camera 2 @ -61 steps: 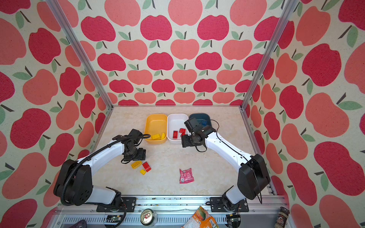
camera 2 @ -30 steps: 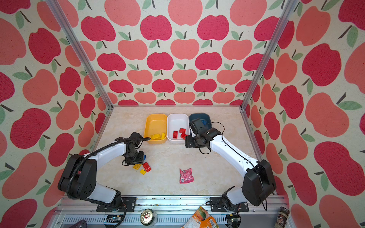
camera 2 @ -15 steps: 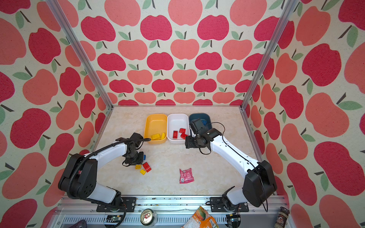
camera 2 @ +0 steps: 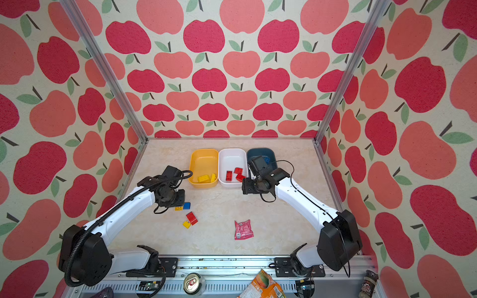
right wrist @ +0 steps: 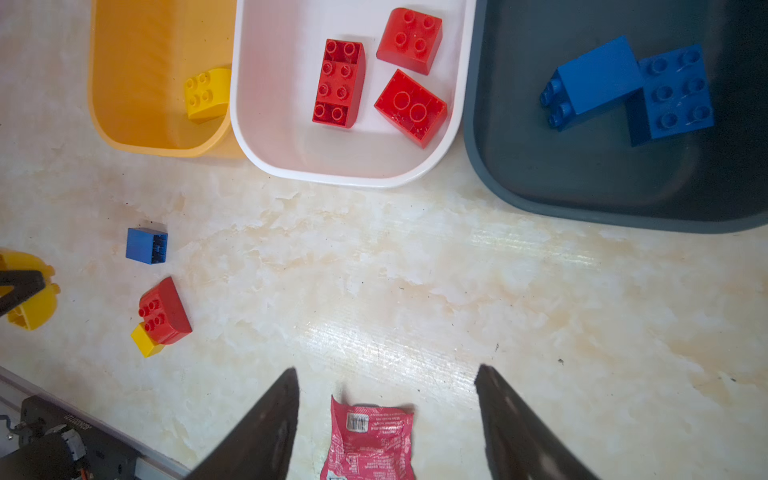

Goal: Sort the legos into containers by color
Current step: 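Carry the yellow brick into the yellow bin and open the left gripper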

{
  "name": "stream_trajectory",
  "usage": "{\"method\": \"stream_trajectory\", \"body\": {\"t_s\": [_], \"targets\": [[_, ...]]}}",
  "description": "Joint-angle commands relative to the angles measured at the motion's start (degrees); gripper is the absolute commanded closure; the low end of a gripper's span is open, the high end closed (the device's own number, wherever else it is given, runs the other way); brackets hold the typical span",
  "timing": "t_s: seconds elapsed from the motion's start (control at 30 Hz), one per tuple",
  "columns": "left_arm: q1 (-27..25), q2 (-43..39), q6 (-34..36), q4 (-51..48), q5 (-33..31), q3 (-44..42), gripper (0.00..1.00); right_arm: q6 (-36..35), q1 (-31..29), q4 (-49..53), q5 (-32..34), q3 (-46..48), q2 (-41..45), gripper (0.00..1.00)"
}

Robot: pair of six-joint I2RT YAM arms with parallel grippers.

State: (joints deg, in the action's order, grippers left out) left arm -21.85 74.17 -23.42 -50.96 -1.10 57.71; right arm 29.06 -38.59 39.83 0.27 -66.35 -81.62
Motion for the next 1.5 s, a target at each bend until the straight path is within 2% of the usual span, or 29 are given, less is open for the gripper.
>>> {"method": "stream_trajectory", "body": {"t_s": [0.0,0.17,0.43,0.73,0.93,1.13,1.23,1.47], "targets": [[-0.82,0.46,1.1,-1.89,-2.54,5.58,0.75,1.27,0.35,-0.6,-0.62,0.87,1.2,0.3],[-1.27,6.01,3.64,2.53,-1.94,13.01,0.75,1.52,0.32,-0.72,-0.43,1.08,1.21,0.3],[-1.27,21.65,7.27,11.99,1.08,24.11,0.75,1.88,0.31,-0.63,-0.17,1.22,1.67,0.3],[-1.1,36.7,9.71,14.43,2.09,35.46,0.75,2.32,0.36,-0.41,-0.06,1.73,1.95,0.3],[-0.65,39.71,9.71,15.34,2.66,37.3,0.71,2.41,0.35,-0.33,0.07,1.75,1.9,0.3],[-0.57,39.69,9.36,15.91,2.55,37.14,0.51,2.23,0.36,-0.37,-0.1,1.16,1.27,0.3],[-0.57,39.27,9.27,16.29,2.69,36.71,0.45,2.16,0.36,-0.37,-0.21,0.87,1.12,0.3],[-0.57,37.18,8.38,17.12,3.21,34.97,0.41,2.14,0.28,-0.28,-0.19,0.78,0.96,0.3]]}}
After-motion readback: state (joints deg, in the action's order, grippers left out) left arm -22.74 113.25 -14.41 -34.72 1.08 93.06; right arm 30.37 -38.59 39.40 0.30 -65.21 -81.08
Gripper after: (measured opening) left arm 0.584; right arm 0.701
